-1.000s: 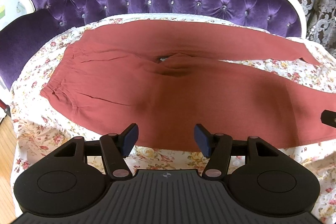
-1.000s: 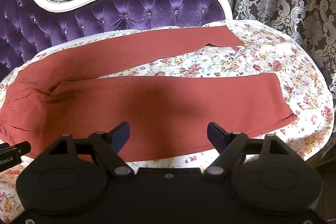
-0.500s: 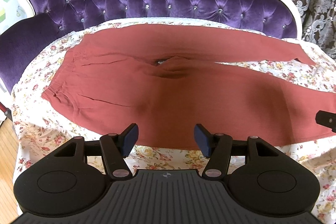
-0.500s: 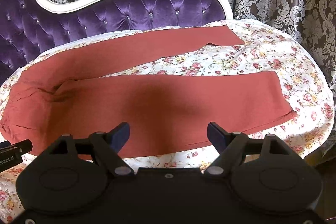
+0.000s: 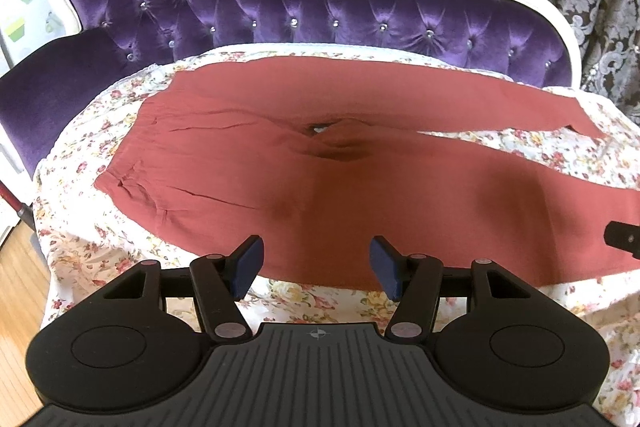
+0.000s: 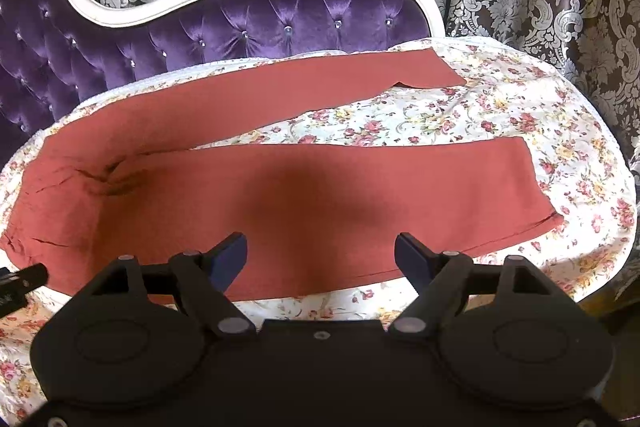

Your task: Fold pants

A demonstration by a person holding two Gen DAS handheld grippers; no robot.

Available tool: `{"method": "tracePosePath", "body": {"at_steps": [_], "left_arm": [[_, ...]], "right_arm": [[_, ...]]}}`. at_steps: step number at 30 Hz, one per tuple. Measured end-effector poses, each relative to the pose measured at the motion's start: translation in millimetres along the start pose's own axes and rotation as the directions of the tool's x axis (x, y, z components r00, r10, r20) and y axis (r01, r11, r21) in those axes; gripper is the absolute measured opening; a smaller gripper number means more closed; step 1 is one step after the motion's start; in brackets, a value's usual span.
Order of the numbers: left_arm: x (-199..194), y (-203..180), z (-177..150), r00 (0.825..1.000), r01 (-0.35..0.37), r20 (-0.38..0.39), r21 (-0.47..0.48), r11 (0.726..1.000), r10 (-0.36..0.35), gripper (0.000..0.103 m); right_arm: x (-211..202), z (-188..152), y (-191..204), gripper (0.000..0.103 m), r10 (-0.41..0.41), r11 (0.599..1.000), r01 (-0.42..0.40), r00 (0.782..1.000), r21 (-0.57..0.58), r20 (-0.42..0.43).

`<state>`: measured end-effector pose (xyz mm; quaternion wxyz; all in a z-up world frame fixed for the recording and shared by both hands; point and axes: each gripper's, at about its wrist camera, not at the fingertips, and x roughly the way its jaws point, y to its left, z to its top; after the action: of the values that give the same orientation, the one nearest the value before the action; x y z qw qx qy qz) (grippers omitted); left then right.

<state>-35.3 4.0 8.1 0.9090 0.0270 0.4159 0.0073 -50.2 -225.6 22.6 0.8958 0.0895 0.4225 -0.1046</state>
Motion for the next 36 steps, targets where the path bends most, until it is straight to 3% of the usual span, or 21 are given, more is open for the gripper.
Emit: {"method": "tracePosePath", "body": {"at_steps": [29, 36], "left_arm": [[6.2, 2.8, -1.0, 1.000, -0.013, -0.020, 0.022, 1.000, 0.013, 0.057], [17.3, 1.2, 0.2, 0.999, -0.008, -0.045, 0.026, 1.000, 0.009, 0.057]], "right_arm": [[10.6, 1.6, -2.1, 0.081, 0.014, 1.000, -0.013, 0.999, 0.020, -0.043], [21.5, 3.8, -6.5, 0.075, 0.043, 0.997, -0.039, 0.997, 0.059, -0.065]]}}
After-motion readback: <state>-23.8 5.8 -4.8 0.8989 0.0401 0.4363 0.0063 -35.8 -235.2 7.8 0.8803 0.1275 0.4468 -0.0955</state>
